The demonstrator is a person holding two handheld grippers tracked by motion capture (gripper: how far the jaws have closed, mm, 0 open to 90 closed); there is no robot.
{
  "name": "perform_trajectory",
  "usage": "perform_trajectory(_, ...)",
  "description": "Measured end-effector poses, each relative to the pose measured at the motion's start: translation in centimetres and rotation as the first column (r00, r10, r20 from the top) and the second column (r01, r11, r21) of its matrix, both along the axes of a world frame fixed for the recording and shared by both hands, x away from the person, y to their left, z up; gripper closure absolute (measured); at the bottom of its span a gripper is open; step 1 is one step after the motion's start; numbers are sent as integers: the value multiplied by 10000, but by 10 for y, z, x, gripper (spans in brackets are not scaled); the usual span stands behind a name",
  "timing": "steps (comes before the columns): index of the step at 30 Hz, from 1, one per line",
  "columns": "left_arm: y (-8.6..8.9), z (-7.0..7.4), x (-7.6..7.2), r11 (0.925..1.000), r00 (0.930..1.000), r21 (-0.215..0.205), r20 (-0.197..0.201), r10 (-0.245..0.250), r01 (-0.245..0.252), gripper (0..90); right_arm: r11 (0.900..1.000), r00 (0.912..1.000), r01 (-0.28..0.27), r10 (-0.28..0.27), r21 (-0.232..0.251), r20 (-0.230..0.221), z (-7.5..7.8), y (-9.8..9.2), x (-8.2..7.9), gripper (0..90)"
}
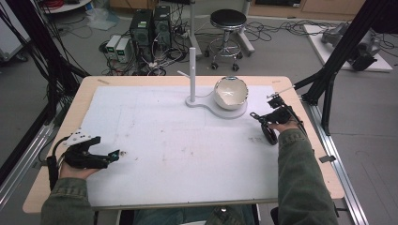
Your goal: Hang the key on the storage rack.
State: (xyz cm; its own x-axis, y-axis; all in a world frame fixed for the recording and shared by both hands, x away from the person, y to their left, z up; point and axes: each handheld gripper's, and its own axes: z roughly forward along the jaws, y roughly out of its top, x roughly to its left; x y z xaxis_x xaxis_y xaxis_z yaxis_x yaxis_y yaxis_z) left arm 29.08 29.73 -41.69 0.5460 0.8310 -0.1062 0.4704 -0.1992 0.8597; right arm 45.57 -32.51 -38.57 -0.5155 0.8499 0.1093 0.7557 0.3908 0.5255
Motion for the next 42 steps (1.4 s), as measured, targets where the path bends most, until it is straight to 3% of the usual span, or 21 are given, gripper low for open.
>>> perform_trajectory(7, 1, 0, 0, 10000, 10000, 12, -4, -4, 4, 18, 9982, 9995, -35, 17, 600, 306, 13, -4, -11, 858)
perform_trajectory(15, 0, 0, 1, 10000, 10000, 7, -30, -17, 17, 18, 9966, 9958, -486, 431, 671, 813, 24, 6, -23, 857)
perform_trajectory(21, 1, 0, 0, 10000, 10000, -50, -9, 3, -3, 18, 9928, 9922, -683, 572, 985, 1108, 32, 15, -31, 856)
perform_trajectory(31, 1, 0, 1, 10000, 10000, -61, -2, 10, -10, 18, 9864, 9841, -1349, 1223, 942, 1289, 49, 39, -37, 856)
perform_trajectory(42, 3, 0, 1, 9999, 10000, -140, 2, 25, -25, 18, 9817, 9736, -1575, 1363, 1067, 1831, 76, 68, -37, 854)
